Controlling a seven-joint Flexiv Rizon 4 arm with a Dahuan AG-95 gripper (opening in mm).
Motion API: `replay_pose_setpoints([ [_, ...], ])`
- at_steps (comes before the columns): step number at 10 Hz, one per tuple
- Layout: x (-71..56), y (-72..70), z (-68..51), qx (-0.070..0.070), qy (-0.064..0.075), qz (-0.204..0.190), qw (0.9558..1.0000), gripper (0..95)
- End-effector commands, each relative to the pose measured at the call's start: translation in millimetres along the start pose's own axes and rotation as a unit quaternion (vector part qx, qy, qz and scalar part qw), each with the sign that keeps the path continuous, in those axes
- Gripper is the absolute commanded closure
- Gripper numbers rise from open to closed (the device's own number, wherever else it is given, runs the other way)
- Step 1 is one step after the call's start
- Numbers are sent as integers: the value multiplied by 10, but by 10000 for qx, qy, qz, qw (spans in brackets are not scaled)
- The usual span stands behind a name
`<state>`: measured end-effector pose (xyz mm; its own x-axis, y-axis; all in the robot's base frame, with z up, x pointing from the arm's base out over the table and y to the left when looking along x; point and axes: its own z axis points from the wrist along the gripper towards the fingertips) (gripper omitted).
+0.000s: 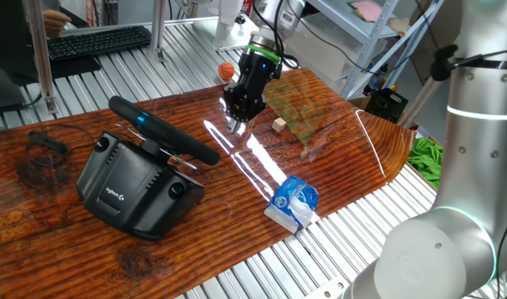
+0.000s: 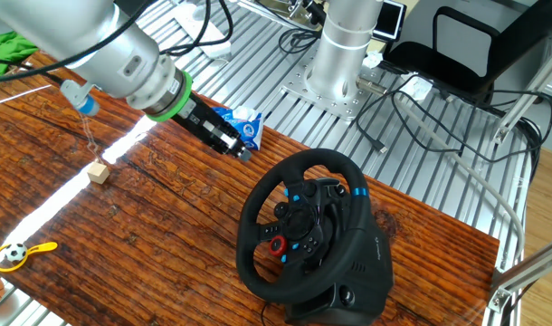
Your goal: Rotate the steering wheel 90 degrees clockwise
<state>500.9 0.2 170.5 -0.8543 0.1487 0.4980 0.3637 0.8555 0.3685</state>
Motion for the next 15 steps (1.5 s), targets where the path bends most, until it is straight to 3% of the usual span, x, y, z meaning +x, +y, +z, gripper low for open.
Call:
replay_pose_setpoints([
  [1, 5, -7, 6, 474, -309, -153, 9983, 950],
  [9, 5, -7, 6, 408, -482, 82, 9980, 950],
  [13, 5, -7, 6, 616, -661, 114, 9958, 950],
  [15, -24, -19, 42, 624, -823, 157, 9945, 950],
])
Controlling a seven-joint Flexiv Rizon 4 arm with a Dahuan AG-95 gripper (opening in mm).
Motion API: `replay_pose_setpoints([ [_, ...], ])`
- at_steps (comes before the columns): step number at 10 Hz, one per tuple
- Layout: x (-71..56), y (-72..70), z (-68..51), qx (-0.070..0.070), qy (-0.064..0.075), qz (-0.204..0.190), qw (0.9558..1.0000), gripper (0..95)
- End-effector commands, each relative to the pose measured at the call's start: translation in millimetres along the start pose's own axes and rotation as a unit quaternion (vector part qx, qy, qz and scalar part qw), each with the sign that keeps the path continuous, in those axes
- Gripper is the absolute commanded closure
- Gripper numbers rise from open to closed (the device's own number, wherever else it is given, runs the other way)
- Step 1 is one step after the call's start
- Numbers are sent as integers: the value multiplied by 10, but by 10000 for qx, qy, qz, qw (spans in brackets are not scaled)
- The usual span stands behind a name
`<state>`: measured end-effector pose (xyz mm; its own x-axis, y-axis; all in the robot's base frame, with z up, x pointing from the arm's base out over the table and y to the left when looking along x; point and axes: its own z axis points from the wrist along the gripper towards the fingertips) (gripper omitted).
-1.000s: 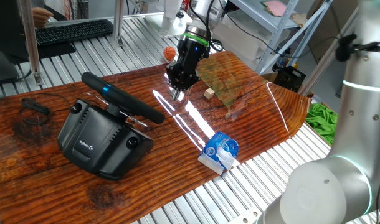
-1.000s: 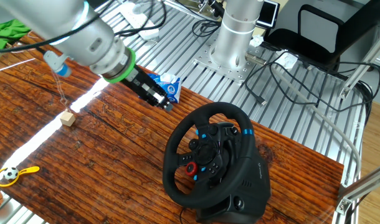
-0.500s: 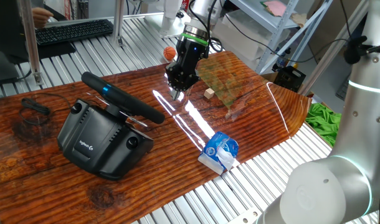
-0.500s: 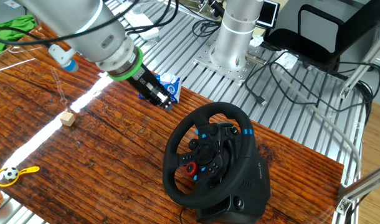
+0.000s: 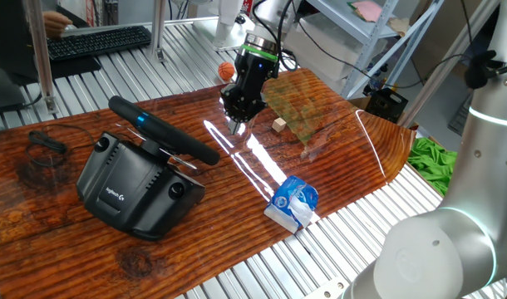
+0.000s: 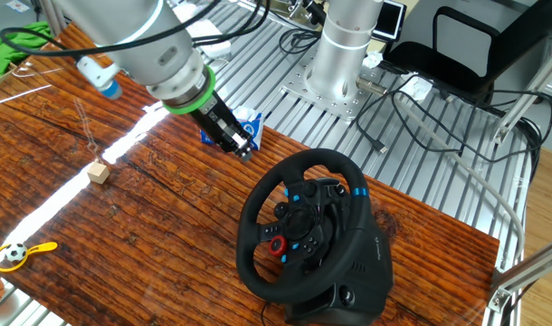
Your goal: Rotate the steering wheel 90 degrees clockwise
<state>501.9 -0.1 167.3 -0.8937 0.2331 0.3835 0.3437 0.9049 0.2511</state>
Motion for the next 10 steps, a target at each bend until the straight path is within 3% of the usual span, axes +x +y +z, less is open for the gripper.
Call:
replay_pose_setpoints([
  [1, 6, -4, 22, 105, -177, 55, 9998, 950],
  [2, 8, -5, 22, 398, -303, -40, 9987, 950],
  [4, 8, -5, 22, 500, -520, -127, 9973, 950],
  [7, 8, -5, 22, 512, -505, -433, 9965, 950],
  [10, 8, -5, 22, 678, -536, -617, 9944, 950],
])
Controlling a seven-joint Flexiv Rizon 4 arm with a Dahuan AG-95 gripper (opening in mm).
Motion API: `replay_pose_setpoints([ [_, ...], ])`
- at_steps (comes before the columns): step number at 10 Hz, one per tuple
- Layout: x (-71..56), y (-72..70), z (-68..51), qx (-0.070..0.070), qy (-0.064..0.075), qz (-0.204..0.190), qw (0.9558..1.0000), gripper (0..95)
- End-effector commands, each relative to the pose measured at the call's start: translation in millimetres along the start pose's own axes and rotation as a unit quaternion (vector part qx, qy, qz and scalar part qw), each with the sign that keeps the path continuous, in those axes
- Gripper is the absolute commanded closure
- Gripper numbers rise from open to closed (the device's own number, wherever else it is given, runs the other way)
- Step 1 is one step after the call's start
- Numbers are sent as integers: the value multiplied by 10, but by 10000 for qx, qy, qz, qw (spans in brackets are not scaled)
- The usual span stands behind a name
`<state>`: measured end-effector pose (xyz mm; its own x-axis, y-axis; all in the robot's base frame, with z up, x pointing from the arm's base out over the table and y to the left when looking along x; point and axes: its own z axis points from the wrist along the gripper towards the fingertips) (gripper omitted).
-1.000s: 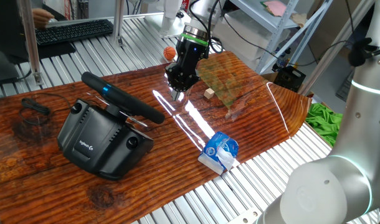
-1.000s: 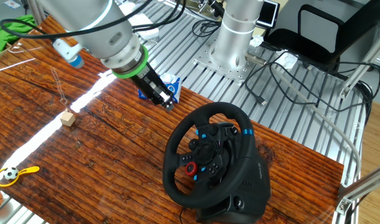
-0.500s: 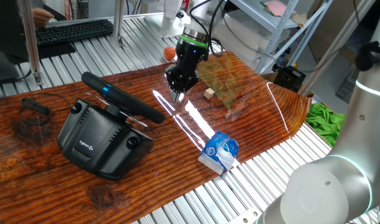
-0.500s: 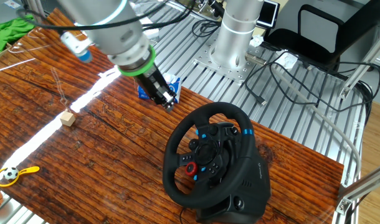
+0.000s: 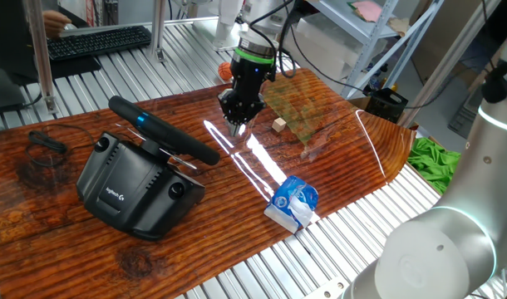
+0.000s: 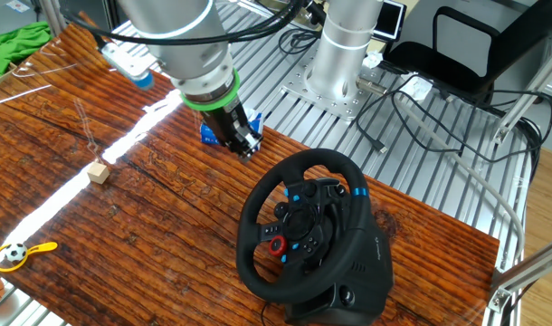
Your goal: Rotate the steering wheel 90 degrees clockwise
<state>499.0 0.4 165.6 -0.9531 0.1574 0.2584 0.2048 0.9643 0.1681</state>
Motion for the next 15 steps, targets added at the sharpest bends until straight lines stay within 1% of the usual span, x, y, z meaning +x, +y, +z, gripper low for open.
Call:
replay_pose_setpoints([
  [1, -14, 4, -2, 50, -6, -140, 9999, 950],
  [3, -14, 4, -2, 44, -49, -224, 9997, 950],
  [4, -14, 4, -2, 47, -99, -233, 9997, 950],
  [5, -14, 4, -2, 63, -53, -267, 9996, 950],
  [6, -14, 4, -2, -16, 23, -271, 9996, 950],
  [7, -14, 4, -2, -106, 137, -268, 9995, 950],
  [8, -14, 4, -2, -774, 372, -71, 9963, 950],
  [9, -14, 4, -2, -900, 459, -41, 9949, 950],
  [10, -14, 5, 1, -1142, 625, 13, 9915, 950],
  [11, -16, 8, 17, -1246, 668, 49, 9899, 950],
  [12, -18, 18, 47, -1234, 654, 36, 9902, 950],
  [14, -6, 48, 70, -1413, 737, 71, 9872, 950],
  [15, 11, 75, 71, -1430, 767, 84, 9867, 950],
])
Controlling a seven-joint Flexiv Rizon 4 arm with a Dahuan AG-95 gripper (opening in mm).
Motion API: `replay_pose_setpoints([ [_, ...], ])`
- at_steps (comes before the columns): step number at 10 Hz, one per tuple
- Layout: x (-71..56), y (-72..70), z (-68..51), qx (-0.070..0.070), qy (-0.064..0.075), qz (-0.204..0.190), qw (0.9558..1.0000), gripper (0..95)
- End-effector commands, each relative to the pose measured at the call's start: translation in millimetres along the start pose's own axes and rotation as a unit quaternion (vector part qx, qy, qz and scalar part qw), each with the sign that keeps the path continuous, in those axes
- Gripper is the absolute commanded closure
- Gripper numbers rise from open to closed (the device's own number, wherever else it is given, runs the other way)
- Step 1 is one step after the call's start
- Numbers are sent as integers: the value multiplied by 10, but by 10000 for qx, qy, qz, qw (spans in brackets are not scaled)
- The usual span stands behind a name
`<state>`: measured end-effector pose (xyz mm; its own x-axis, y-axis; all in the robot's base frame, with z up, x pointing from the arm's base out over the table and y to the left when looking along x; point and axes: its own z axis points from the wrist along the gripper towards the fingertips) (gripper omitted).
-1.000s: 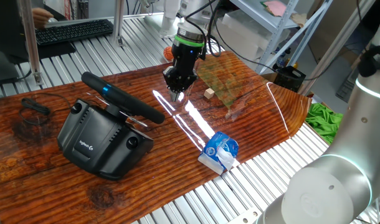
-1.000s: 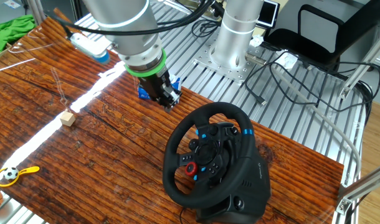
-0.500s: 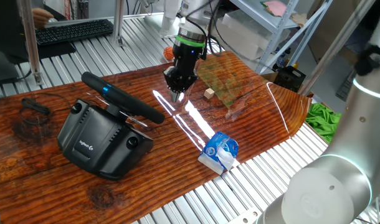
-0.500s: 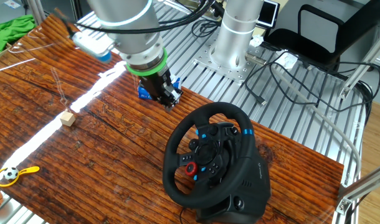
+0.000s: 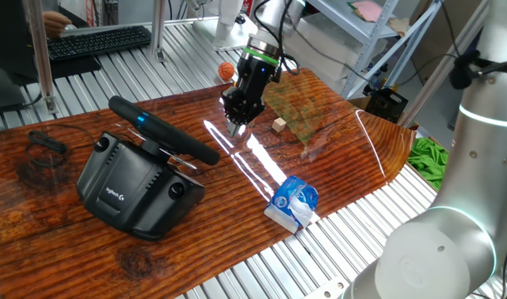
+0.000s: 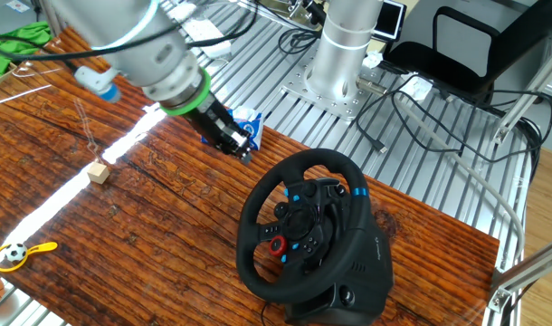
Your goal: Rotate the steering wheel 90 degrees clockwise
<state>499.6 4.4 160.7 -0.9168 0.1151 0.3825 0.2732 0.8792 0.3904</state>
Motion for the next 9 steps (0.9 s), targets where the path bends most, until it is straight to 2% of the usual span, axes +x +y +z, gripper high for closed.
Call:
replay_pose_setpoints([
  [1, 43, 83, 61, -236, 97, 112, 9996, 950],
  [2, 61, 116, 77, -299, 107, 160, 9994, 950],
  [5, 106, 242, 66, -359, 122, 283, 9989, 950],
  [9, 203, 461, 8, -339, 161, 442, 9983, 950],
])
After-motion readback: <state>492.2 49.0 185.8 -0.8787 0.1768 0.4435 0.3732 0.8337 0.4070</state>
